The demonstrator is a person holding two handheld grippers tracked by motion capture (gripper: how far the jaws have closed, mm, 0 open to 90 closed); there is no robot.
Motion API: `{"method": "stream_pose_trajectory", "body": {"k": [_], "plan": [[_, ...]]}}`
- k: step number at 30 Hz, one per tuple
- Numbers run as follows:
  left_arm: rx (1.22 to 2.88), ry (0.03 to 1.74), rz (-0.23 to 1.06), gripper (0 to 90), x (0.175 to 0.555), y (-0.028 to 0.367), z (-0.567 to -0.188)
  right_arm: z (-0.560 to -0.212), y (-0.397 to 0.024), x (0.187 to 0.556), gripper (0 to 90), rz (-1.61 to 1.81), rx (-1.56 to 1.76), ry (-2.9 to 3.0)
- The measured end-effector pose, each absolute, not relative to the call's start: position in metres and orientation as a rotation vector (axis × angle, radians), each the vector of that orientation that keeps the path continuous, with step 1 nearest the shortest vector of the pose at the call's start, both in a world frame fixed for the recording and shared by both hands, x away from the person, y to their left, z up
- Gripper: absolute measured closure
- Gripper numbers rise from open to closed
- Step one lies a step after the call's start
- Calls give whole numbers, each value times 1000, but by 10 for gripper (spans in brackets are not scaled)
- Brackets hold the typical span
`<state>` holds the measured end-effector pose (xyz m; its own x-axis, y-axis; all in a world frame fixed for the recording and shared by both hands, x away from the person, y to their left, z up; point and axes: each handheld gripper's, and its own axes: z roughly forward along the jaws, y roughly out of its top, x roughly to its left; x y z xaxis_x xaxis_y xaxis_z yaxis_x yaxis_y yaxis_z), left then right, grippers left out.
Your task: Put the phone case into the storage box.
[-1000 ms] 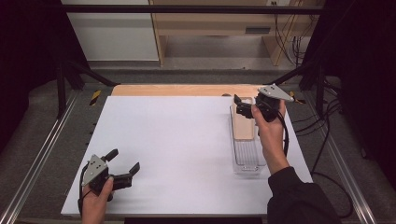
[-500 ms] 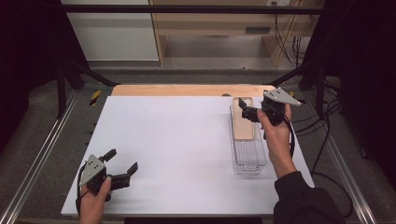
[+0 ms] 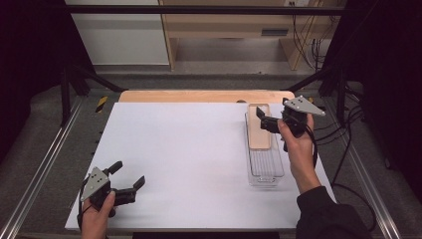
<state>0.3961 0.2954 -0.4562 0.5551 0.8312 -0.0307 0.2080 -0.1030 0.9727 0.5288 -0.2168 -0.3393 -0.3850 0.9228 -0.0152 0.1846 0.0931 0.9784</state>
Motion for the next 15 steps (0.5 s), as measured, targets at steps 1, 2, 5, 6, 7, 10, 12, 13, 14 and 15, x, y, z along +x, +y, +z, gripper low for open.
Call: {"method": "stream_pose_trajectory", "body": {"k": [1,2,5,6,7,10,12,13,14,15], "plan": [[1624,896,665,19,396,296,-456,-339,-217,528,47,1348,1102,1679],[1621,899,664,19,396,296,-456,-338,-217,528,47,1351,1103,1680],[1619,898,663,19,396,297,-456,-338,-218,526,47,1355,1103,1683],[1620,897,662,19,396,297,-457,-337,-218,525,47,1356,1102,1682],[1621,897,661,19,397,297,-457,-337,-219,525,47,1359,1100,1682],[1625,896,662,19,397,296,-457,-336,-221,523,47,1361,1097,1680],[1623,898,662,19,397,297,-457,-336,-222,522,48,1362,1100,1682],[1621,899,663,19,397,297,-457,-336,-222,522,48,1363,1100,1681],[1619,900,663,19,397,298,-457,-336,-223,522,48,1364,1099,1681],[1616,903,664,19,397,299,-456,-335,-223,521,48,1365,1100,1681]]}}
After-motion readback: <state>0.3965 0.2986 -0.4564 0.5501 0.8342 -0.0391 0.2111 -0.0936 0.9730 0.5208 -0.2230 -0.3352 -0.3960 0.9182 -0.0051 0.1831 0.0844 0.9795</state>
